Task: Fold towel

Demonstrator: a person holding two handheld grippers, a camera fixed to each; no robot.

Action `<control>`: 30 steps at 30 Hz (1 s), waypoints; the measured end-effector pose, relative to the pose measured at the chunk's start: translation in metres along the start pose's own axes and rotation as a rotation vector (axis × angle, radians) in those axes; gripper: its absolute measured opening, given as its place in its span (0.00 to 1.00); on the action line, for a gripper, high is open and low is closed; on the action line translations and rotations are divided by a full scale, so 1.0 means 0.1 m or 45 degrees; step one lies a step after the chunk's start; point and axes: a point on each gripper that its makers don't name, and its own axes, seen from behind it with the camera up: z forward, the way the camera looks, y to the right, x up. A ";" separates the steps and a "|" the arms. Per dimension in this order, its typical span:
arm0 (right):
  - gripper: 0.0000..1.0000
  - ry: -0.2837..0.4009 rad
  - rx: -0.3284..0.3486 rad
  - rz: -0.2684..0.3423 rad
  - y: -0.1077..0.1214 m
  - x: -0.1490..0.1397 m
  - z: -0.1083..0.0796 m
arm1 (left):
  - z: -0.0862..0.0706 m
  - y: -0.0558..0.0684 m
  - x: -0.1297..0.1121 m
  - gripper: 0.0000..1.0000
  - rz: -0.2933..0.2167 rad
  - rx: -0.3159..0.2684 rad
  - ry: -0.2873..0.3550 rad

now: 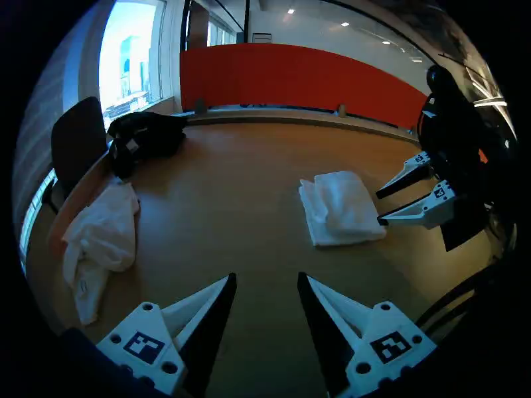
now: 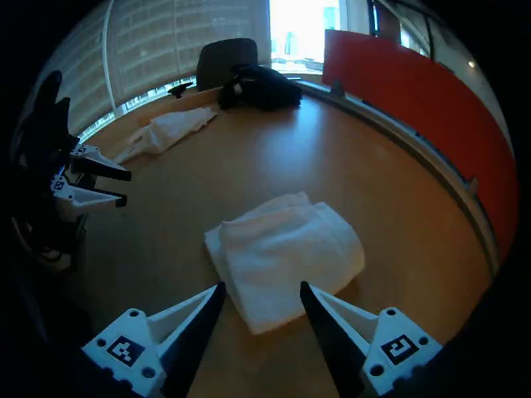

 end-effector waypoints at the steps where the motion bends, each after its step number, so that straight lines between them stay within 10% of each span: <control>1: 0.86 -0.001 -0.008 0.008 0.00 -0.03 0.00 | 0.00 0.00 0.00 0.67 0.000 0.000 0.000; 21: 0.86 -0.064 -0.082 0.084 -0.07 -0.41 0.07 | 0.01 -0.01 -0.01 0.67 0.004 -0.009 -0.002; 30: 0.63 -0.101 -0.100 0.125 -0.04 -0.53 0.07 | -0.01 -0.03 -0.02 0.67 -0.003 -0.008 -0.003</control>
